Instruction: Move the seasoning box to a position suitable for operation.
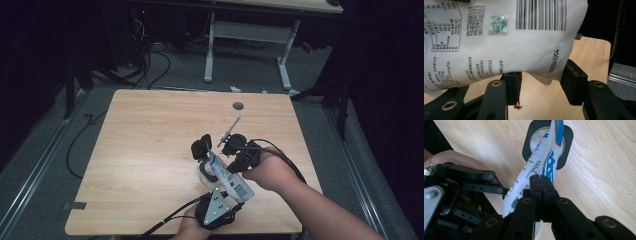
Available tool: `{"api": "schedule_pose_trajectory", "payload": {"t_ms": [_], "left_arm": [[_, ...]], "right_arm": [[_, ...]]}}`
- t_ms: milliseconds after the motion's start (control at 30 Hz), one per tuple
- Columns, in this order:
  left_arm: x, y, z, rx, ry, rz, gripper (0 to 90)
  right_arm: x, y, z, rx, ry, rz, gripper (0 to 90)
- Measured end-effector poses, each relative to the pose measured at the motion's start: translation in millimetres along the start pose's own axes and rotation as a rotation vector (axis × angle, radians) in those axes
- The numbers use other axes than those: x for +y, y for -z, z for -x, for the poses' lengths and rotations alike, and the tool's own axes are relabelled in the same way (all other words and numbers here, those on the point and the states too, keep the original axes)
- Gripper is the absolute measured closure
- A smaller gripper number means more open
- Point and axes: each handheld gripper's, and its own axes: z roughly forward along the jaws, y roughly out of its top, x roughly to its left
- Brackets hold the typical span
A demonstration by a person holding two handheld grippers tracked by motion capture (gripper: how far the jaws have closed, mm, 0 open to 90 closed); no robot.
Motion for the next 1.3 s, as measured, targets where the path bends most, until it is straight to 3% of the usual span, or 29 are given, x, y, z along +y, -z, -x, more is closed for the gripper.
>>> {"api": "schedule_pose_trajectory", "payload": {"t_ms": [1300], "left_arm": [[2.3, 1.7, 0.1, 0.002, -0.002, 0.011, 55.1]], "right_arm": [[1.1, 2.7, -0.9, -0.001, 0.007, 0.004, 90.0]]}}
